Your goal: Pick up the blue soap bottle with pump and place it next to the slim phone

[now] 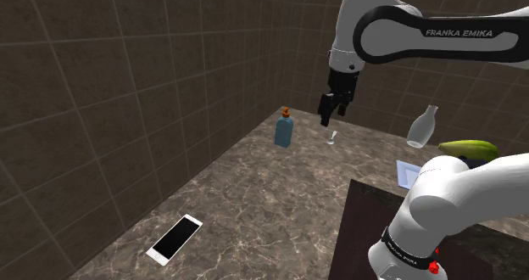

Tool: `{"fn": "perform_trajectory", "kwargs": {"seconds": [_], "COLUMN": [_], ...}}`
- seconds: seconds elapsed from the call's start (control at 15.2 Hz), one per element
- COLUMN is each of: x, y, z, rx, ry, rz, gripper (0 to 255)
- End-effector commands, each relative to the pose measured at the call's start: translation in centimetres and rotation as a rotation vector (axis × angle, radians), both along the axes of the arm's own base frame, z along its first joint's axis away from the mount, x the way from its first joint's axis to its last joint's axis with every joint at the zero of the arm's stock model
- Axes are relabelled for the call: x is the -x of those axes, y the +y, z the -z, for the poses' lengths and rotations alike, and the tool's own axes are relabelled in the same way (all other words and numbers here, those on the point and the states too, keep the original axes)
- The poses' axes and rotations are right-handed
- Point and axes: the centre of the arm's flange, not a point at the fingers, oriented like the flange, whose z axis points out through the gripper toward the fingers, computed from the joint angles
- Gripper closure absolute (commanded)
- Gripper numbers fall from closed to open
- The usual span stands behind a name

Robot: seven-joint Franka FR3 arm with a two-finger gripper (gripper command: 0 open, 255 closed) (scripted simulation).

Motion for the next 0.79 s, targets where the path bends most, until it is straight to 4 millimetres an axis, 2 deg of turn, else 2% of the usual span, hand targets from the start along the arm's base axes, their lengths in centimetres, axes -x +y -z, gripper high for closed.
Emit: {"fn": "perform_trajectory", "kwargs": {"seconds": [0.0,0.73], "x": [0.0,-12.0], "y": [0.0,-8.6], "z": [0.0,4.7], "rx": [0.0,-0.038], "ry": [0.0,0.065], "rz": [0.0,-0.077], "gripper": [0,0]}}
